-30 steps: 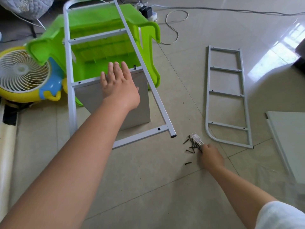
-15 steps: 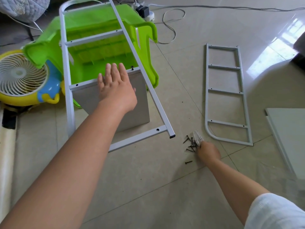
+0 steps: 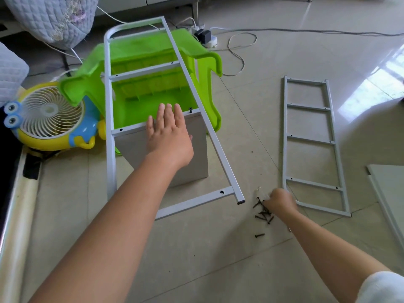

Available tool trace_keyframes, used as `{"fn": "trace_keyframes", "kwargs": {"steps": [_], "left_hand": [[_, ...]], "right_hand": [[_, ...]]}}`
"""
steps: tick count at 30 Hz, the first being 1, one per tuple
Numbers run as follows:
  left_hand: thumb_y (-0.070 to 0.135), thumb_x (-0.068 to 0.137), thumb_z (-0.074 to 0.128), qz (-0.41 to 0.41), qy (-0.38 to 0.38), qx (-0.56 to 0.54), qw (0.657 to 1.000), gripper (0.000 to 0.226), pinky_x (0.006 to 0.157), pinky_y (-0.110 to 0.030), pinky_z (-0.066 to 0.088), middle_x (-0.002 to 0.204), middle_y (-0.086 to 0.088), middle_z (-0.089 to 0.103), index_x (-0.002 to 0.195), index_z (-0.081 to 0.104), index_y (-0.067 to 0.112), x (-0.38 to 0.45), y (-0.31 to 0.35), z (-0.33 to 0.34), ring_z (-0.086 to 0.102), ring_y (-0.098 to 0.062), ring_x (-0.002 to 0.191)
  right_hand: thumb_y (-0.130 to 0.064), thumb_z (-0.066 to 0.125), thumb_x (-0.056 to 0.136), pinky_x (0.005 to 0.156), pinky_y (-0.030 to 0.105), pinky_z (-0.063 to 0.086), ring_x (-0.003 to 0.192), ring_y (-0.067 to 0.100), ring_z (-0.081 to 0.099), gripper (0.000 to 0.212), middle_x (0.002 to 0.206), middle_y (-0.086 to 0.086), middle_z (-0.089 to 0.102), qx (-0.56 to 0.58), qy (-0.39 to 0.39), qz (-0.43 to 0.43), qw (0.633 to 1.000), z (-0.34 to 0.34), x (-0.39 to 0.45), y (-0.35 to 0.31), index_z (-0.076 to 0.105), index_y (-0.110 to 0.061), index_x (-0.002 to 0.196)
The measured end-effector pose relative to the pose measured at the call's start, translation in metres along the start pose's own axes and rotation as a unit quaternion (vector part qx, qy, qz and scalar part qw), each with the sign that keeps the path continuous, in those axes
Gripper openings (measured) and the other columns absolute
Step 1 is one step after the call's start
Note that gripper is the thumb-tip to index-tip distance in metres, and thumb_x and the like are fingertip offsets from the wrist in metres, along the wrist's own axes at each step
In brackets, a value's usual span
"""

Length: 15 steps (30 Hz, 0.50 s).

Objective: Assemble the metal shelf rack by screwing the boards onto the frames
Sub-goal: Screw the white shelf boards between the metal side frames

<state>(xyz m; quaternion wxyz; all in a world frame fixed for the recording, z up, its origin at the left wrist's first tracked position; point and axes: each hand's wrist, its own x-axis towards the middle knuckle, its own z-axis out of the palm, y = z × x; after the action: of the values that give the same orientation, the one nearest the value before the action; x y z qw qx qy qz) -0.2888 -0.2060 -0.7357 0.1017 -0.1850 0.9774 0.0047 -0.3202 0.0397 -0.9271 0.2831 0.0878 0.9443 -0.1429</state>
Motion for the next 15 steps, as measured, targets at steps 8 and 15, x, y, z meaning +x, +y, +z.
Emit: {"fn": "trace_keyframes", "kwargs": {"steps": [8,15], "left_hand": [[0.025,0.101,0.025,0.023,0.016,-0.046,0.999,0.052,0.116,-0.040,-0.001,0.157,-0.007,0.004,0.147,0.008,0.007,0.005,-0.007,-0.009,-0.002,-0.021,0.145],[0.020,0.101,0.027,0.055,0.003,-0.077,0.995,0.048,0.112,-0.035,0.017,0.153,-0.011,0.022,0.146,0.016,0.007,0.007,-0.017,-0.024,0.017,-0.021,0.142]], "right_hand": [[-0.002,0.051,0.080,0.048,0.023,0.029,0.048,0.012,0.037,0.023,0.056,0.002,0.042,0.322,0.055,-0.193,0.925,-0.096,-0.031,-0.101,0.048,-0.013,0.060],[0.005,0.048,0.089,0.042,0.016,0.043,0.042,0.007,0.053,0.025,0.057,0.002,0.057,0.587,-0.020,-0.338,0.736,-0.164,-0.083,-0.168,0.055,-0.007,0.068]]}}
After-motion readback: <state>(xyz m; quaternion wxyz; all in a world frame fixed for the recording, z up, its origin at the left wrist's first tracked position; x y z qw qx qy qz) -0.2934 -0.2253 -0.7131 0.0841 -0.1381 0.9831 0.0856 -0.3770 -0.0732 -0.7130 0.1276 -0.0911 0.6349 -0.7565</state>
